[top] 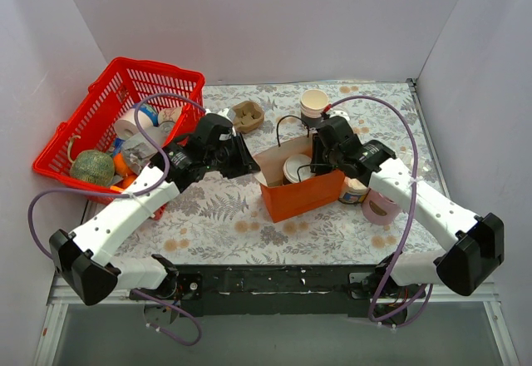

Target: Pack the takeout coffee

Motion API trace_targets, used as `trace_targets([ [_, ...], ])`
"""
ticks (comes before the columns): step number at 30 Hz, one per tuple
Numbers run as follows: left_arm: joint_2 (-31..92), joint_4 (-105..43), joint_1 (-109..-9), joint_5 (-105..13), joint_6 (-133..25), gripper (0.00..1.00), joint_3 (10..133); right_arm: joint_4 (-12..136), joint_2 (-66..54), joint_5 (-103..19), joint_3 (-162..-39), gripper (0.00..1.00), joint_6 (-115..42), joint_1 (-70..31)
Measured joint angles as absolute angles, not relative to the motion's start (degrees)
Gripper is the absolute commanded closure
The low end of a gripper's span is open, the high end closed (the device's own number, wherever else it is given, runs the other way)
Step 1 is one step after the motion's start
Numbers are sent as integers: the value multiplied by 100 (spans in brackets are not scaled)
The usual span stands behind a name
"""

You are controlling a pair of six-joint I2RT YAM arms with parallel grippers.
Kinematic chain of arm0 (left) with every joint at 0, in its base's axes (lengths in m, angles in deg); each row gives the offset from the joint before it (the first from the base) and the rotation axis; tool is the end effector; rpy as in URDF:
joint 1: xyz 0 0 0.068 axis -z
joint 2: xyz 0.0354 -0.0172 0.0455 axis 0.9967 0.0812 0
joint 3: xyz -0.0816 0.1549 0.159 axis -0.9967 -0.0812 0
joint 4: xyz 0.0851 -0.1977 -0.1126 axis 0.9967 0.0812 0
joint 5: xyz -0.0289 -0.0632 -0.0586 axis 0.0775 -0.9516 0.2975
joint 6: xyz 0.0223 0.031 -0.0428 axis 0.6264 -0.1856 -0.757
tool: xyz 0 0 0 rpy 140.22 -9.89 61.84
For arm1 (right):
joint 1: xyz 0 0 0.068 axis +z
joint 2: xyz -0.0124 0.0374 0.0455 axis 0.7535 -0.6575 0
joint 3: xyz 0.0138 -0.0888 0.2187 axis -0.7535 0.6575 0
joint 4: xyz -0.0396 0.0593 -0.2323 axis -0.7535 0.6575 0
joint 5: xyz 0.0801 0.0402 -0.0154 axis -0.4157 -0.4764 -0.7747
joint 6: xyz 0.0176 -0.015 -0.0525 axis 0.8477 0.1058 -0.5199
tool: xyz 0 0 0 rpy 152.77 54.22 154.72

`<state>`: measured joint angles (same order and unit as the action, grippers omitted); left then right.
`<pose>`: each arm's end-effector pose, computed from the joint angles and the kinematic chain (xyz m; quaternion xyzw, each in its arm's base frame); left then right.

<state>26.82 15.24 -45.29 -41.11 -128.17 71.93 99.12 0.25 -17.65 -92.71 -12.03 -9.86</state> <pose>0.1941 -0.1665 0.3152 -0.3449 0.8487 -0.3692 0.1565 0.2184 0.1618 0.2823 -0.0068 0.9166 0.1036 0.3860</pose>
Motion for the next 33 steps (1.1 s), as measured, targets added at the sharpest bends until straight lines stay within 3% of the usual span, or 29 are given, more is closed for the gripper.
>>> trace_targets([
  [10, 2737, 1623, -4524, -4179, -12738, 88, 7390, 9823, -61, -1693, -9271, 60, -1208, -989],
  [13, 2737, 1655, -4524, -4186, -12708, 92, 7514, 9825, -170, -1654, -9271, 53, -1208, -993],
  [33, 2744, 1996, -4524, -3939, -12653, 98, 7768, 9587, -360, -1496, -9269, 49, -1439, -1015],
])
